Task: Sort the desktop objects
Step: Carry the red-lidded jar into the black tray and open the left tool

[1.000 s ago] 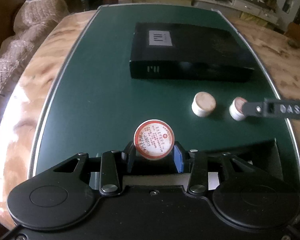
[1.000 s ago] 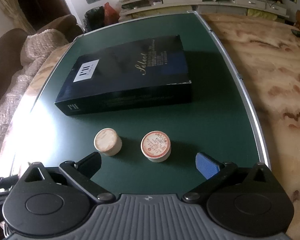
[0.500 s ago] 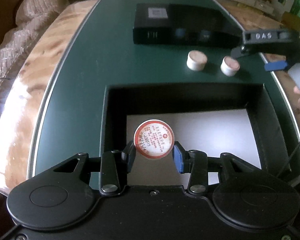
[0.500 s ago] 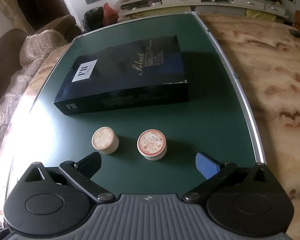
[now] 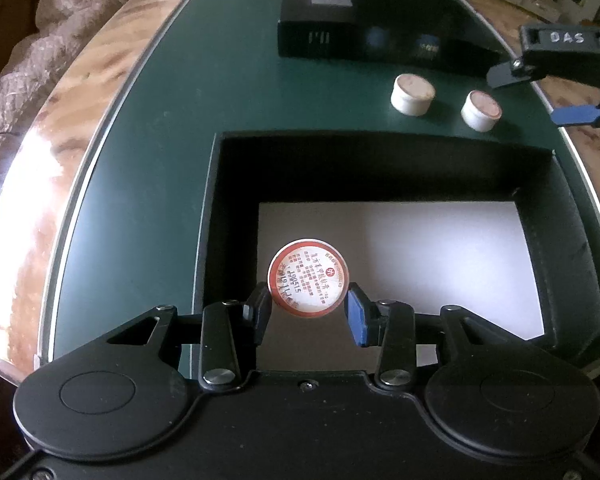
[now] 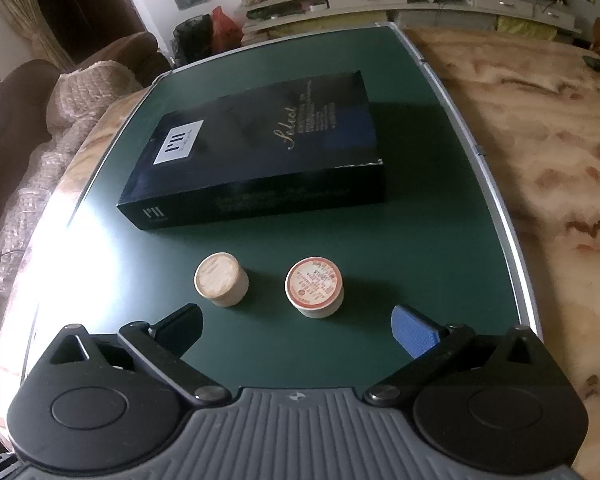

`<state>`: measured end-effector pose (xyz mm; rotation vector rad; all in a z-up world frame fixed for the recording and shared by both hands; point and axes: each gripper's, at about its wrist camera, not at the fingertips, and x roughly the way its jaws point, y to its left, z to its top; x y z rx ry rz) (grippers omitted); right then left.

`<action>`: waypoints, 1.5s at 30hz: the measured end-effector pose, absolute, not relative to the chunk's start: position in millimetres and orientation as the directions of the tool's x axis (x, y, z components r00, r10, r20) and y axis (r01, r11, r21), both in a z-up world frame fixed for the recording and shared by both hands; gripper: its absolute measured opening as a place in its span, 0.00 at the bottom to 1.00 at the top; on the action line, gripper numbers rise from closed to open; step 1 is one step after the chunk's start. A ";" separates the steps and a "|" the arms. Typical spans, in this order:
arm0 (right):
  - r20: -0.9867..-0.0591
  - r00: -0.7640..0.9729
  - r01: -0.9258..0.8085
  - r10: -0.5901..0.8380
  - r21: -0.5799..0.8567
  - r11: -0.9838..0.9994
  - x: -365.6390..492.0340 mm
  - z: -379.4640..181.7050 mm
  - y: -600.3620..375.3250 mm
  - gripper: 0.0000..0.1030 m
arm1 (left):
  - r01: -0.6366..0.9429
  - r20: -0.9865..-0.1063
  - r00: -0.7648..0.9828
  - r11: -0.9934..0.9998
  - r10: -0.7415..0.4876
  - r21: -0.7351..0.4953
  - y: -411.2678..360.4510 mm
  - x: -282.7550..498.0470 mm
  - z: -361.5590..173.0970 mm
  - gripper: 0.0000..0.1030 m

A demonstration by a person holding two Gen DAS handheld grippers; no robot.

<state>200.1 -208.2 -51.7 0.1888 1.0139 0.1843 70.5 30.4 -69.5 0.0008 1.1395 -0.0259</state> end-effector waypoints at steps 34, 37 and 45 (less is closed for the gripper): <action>-0.824 0.525 -0.036 0.212 0.228 0.973 200.9 -47.6 -216.2 1.00 | 0.004 -0.861 0.507 0.999 -0.046 -0.051 33.8 51.5 -26.2 0.69; -0.835 0.513 -0.037 0.197 0.208 0.977 204.8 -51.3 -214.2 1.00 | -0.012 -0.847 0.528 0.997 -0.056 -0.073 41.8 46.8 -16.7 0.69; -0.861 0.488 -0.057 0.144 0.134 0.989 219.4 -64.1 -202.2 1.00 | -0.051 -0.819 0.571 0.993 -0.058 -0.106 60.6 35.5 1.2 0.71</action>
